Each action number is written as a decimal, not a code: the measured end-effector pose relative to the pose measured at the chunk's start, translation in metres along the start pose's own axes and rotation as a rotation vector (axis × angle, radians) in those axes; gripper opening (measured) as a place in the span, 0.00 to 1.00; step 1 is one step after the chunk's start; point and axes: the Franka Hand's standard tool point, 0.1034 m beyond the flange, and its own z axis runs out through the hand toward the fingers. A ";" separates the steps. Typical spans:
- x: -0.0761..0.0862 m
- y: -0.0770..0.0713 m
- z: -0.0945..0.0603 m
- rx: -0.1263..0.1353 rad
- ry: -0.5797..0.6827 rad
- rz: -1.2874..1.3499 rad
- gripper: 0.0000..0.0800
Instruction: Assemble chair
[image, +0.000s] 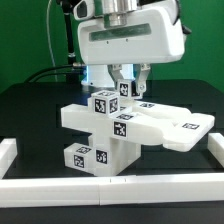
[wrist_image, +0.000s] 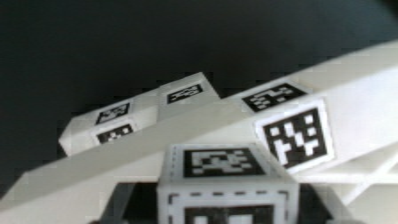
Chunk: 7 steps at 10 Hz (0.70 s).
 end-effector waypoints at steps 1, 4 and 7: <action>0.000 0.000 0.000 0.000 0.000 -0.002 0.38; -0.005 -0.003 0.001 -0.027 0.011 -0.179 0.79; -0.007 0.002 0.002 -0.049 0.040 -0.657 0.81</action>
Offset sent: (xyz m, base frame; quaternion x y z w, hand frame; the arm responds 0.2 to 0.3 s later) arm 0.0001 0.0124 0.0028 -0.0611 0.0242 -0.2321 0.9705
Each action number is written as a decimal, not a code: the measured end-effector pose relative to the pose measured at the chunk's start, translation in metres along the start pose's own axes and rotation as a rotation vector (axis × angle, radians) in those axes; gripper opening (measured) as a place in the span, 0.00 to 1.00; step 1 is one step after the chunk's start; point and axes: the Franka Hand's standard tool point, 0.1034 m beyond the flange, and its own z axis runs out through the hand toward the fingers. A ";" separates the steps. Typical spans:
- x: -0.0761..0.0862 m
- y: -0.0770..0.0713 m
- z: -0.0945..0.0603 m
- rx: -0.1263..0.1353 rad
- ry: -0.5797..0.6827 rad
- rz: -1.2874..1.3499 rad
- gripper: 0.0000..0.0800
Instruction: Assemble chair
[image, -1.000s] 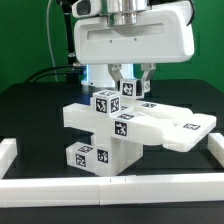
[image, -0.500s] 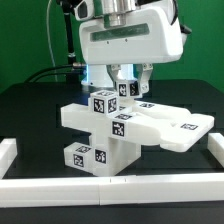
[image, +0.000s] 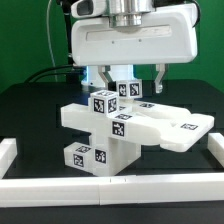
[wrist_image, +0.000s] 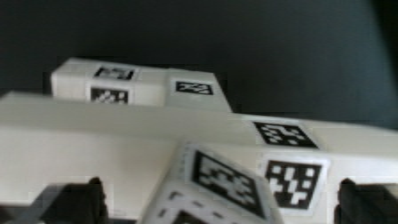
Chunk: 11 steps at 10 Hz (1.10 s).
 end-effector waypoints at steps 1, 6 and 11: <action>-0.001 0.003 -0.001 -0.002 0.015 -0.049 0.81; -0.001 0.000 0.001 -0.026 0.032 -0.385 0.81; -0.001 0.000 0.001 -0.019 0.034 -0.169 0.45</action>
Offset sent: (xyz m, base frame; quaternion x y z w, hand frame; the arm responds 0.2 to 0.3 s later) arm 0.0000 0.0000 0.0000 0.0000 0.0000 -0.1296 0.9916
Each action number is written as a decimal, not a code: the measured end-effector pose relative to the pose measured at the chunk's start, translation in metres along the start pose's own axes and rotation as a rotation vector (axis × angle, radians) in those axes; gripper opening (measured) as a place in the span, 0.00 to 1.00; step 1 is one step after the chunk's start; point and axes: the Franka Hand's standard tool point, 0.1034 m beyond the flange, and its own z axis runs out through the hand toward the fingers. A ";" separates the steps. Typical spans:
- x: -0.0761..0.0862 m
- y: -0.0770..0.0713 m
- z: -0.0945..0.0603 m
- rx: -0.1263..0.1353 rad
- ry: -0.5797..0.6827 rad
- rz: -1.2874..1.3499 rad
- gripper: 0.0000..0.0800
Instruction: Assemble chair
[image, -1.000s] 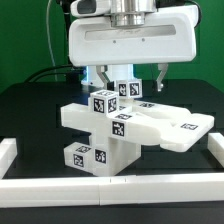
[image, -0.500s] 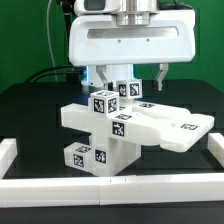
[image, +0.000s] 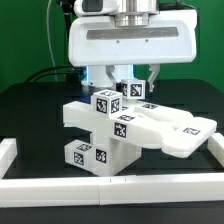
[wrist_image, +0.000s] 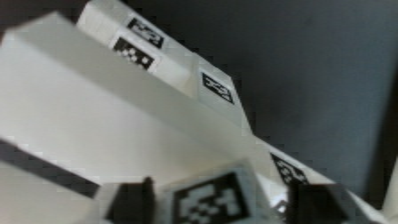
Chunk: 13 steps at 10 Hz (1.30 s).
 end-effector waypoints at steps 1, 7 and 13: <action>0.000 0.000 0.000 0.000 0.000 0.079 0.35; 0.005 -0.005 0.001 0.025 -0.022 0.753 0.35; 0.008 -0.006 0.001 0.036 -0.024 0.740 0.70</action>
Offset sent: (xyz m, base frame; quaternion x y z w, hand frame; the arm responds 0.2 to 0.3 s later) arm -0.0017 -0.0072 -0.0015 -0.0126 -0.0128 0.2915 0.9564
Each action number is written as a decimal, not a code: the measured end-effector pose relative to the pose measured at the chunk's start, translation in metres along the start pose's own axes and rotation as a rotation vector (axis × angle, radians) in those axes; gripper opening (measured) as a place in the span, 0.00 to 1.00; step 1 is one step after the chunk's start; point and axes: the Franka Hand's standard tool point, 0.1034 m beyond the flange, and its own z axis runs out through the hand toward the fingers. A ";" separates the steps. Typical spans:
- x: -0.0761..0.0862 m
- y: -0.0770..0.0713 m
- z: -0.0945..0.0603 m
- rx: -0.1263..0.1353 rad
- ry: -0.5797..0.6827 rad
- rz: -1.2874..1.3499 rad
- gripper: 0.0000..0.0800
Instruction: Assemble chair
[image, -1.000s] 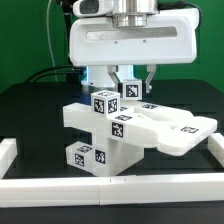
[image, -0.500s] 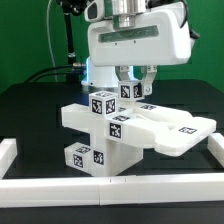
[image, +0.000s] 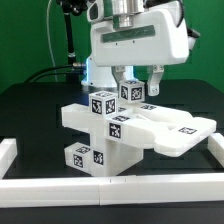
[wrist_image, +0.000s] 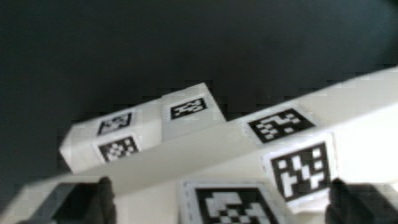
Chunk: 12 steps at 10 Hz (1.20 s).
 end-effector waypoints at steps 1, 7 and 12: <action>0.001 0.002 0.000 -0.004 -0.009 -0.142 0.79; 0.006 0.003 -0.001 -0.043 0.001 -0.812 0.81; 0.004 0.001 0.000 -0.057 -0.004 -1.096 0.78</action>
Offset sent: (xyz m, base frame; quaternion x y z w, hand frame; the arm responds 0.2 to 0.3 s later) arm 0.0000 0.0000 0.0000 0.0000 0.0000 -0.1296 0.9916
